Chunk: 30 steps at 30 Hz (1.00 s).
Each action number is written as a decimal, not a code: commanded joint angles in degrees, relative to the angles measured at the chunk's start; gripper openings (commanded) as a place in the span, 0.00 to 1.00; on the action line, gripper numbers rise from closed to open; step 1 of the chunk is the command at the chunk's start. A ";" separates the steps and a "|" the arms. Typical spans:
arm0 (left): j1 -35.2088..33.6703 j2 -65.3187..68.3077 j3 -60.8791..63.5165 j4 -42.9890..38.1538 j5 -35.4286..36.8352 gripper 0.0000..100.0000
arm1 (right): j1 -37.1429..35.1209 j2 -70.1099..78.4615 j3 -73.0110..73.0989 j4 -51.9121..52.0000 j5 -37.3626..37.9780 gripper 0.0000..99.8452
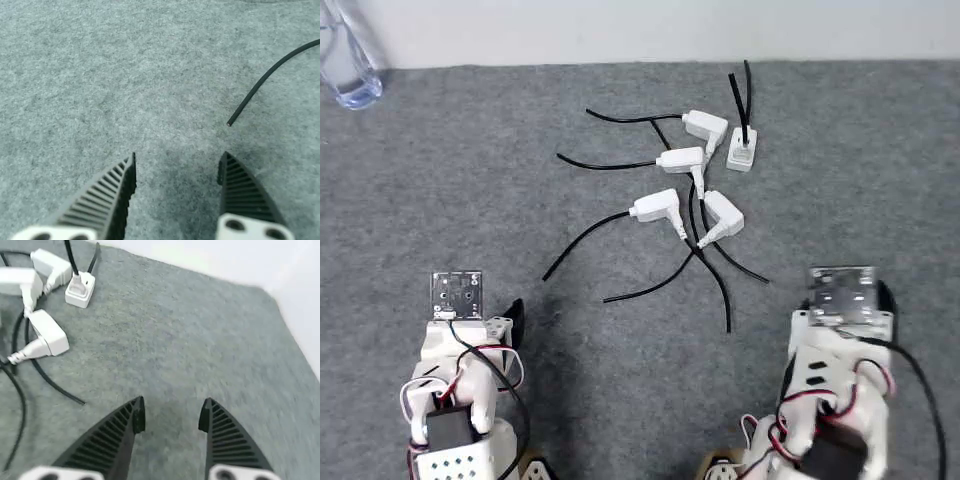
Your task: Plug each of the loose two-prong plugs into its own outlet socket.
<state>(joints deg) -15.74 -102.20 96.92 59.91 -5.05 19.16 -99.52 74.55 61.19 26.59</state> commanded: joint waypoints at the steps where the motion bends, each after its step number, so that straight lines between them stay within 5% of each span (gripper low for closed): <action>1: 0.44 0.00 -0.40 0.35 -0.35 0.25 | 0.92 -4.44 10.64 -5.32 2.20 0.16; 15: 0.44 0.00 -0.40 0.35 -0.35 0.25 | -2.95 -4.44 21.80 -2.86 -11.25 0.16; 24: 0.53 0.00 -0.40 0.35 0.26 0.25 | -31.78 -4.44 21.89 6.64 -11.16 0.16; 30: 7.03 -0.09 -0.40 3.34 15.21 0.26 | -38.20 -4.44 21.89 12.35 -11.25 0.16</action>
<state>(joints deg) -13.98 -102.20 96.92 61.32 1.45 -18.46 -103.30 95.47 72.62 16.04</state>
